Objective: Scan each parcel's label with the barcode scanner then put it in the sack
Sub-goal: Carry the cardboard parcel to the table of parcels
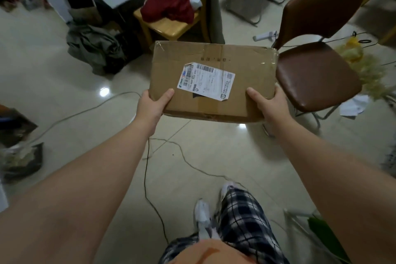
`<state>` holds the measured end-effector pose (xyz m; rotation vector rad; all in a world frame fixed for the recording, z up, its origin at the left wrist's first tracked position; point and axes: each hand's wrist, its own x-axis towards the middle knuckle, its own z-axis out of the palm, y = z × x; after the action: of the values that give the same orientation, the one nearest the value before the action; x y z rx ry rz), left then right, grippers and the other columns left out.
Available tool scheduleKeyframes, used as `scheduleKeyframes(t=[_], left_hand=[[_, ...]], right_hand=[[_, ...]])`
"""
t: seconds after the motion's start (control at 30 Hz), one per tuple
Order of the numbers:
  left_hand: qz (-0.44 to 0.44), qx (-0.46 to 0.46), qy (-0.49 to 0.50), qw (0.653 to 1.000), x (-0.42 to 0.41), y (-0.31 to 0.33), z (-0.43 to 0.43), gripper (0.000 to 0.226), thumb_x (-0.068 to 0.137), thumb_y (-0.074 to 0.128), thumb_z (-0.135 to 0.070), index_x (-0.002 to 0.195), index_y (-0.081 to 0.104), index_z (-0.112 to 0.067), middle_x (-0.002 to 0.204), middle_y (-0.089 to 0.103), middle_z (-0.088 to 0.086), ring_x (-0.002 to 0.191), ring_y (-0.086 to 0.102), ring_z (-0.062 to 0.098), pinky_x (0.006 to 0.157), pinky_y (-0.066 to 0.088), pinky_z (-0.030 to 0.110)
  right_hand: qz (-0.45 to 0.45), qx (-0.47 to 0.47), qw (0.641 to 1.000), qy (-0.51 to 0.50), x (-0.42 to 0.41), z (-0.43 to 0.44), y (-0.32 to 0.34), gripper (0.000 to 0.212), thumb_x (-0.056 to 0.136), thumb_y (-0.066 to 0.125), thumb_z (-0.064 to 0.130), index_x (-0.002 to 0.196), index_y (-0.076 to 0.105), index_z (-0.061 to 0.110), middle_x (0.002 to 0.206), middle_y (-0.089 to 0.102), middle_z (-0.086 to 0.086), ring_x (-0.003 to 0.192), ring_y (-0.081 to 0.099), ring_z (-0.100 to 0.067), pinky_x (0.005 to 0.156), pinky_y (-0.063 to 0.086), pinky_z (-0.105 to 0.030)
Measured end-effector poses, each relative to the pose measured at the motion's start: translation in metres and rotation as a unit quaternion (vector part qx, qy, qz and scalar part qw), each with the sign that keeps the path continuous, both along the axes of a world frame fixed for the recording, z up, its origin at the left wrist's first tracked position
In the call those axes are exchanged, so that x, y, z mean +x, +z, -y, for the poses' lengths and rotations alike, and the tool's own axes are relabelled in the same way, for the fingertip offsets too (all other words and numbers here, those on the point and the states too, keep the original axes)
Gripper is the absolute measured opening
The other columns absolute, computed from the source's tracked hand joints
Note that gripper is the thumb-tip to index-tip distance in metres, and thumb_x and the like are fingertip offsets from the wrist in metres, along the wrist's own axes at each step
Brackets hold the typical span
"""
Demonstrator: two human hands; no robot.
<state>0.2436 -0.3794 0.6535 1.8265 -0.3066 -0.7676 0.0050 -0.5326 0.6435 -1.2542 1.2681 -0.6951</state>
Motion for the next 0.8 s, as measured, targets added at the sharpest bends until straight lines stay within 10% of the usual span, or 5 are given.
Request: scheduleKeyframes(t=[0.27,0.53,0.8], left_hand=[[0.016,-0.027,-0.007,0.999,0.104,0.006,0.175,0.065,0.075,0.078,-0.044,0.125,0.048,-0.016,0.119,0.06,0.004,0.108,0.06,0.022,0.096,0.051,0.042],[0.032,-0.043,-0.012,0.998,0.176,0.031,0.363,0.061,0.083,0.072,-0.038,0.132,0.047,-0.011,0.117,0.059,0.002,0.1,0.058,0.015,0.07,0.047,0.018],[0.051,-0.069,-0.044,0.995,0.277,0.057,0.545,0.067,0.083,0.072,-0.04,0.137,0.044,-0.012,0.119,0.055,-0.001,0.108,0.055,0.016,0.084,0.049,0.026]], right_hand=[[0.004,-0.02,1.0,0.008,0.094,0.174,0.011,0.085,0.08,0.076,0.038,0.147,0.028,0.016,0.126,0.047,0.004,0.11,0.053,-0.014,0.076,0.048,-0.021],[-0.007,-0.042,0.999,0.018,0.174,0.37,0.037,0.087,0.078,0.077,0.044,0.147,0.03,0.017,0.129,0.05,0.002,0.111,0.054,-0.016,0.073,0.049,-0.022],[-0.005,-0.063,0.998,-0.01,0.269,0.542,0.058,0.081,0.077,0.078,0.044,0.141,0.038,0.014,0.129,0.055,-0.003,0.111,0.058,-0.02,0.079,0.051,-0.027]])
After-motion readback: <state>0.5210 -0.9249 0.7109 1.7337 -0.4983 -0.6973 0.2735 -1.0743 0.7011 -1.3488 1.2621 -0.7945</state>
